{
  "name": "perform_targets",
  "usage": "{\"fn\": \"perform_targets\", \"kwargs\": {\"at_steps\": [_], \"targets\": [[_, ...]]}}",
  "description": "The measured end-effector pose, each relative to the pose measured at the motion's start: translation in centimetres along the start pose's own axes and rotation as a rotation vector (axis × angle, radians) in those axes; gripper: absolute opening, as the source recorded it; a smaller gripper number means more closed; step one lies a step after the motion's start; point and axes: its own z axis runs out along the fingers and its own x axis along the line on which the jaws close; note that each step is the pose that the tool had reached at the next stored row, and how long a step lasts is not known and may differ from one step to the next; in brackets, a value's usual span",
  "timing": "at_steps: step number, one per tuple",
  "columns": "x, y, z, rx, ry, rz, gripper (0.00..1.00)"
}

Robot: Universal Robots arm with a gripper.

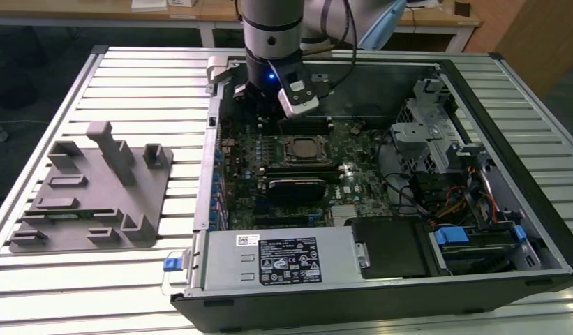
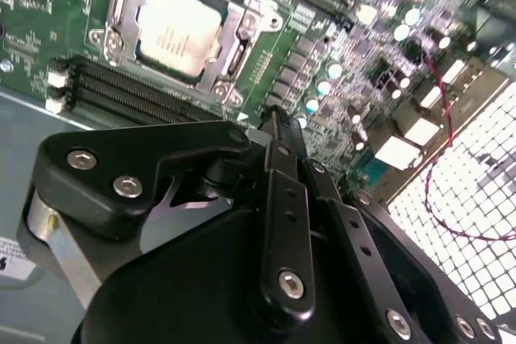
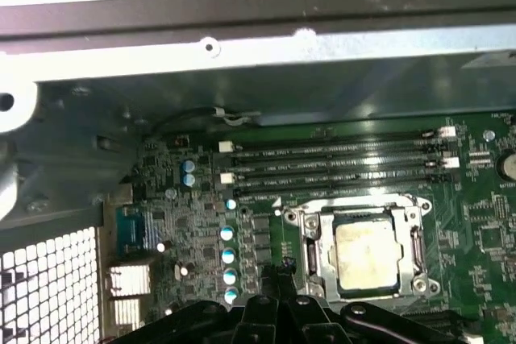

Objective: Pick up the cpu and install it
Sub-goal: 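Install the first cpu locking lever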

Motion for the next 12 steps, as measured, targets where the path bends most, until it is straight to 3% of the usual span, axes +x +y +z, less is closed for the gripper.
{"fn": "perform_targets", "kwargs": {"at_steps": [3,9,12], "targets": [[0.17,-0.02,0.00,-0.0248,0.0022,0.001,0.11],[0.53,-0.06,-0.01,-0.0634,0.0056,0.001,0.11],[0.67,-0.07,-0.02,-0.0900,0.0080,0.002,0.11]]}}
